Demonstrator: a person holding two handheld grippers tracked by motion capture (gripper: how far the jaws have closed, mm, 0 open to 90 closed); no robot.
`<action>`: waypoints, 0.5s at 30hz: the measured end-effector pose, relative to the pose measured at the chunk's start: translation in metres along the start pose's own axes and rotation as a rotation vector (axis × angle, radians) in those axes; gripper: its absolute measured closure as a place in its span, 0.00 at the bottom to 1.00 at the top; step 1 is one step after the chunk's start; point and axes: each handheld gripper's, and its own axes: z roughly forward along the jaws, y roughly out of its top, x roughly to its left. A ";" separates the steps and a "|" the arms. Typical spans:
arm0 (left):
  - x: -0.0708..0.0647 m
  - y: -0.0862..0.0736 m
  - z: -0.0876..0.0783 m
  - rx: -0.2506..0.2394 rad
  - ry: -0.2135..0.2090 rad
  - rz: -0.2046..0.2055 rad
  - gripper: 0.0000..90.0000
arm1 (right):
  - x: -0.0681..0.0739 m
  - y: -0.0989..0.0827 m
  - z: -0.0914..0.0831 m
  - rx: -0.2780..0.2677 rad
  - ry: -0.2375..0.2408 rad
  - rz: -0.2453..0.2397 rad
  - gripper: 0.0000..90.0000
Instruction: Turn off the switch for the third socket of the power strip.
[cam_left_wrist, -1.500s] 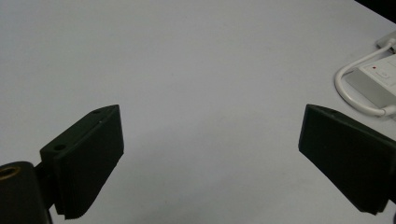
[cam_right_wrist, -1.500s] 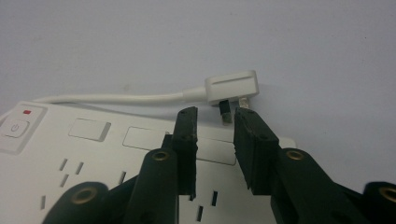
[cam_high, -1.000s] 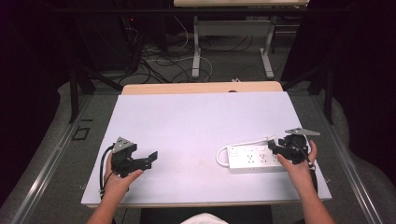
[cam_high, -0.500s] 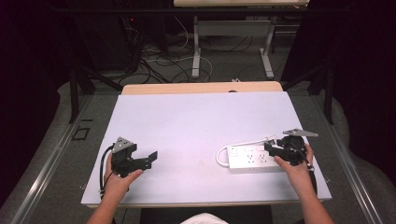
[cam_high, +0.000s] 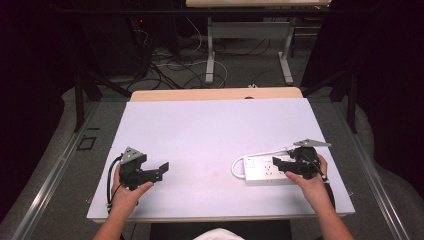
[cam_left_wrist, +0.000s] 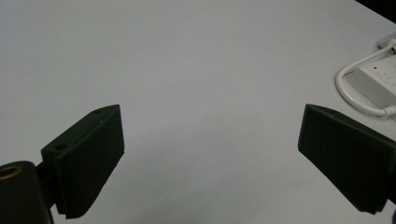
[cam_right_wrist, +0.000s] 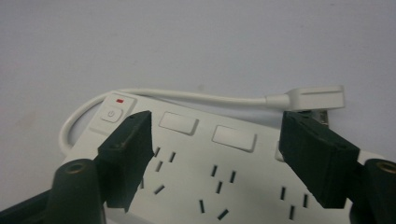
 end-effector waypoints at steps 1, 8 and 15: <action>0.000 0.000 0.000 -0.004 0.005 -0.002 0.08 | 0.003 0.000 0.001 0.004 0.011 -0.003 0.26; -0.002 0.000 0.001 0.000 0.001 -0.002 0.08 | 0.016 0.001 0.006 0.019 0.059 -0.054 0.17; -0.006 -0.001 0.003 0.002 -0.008 0.000 0.08 | 0.025 0.001 0.010 0.028 0.063 -0.099 0.00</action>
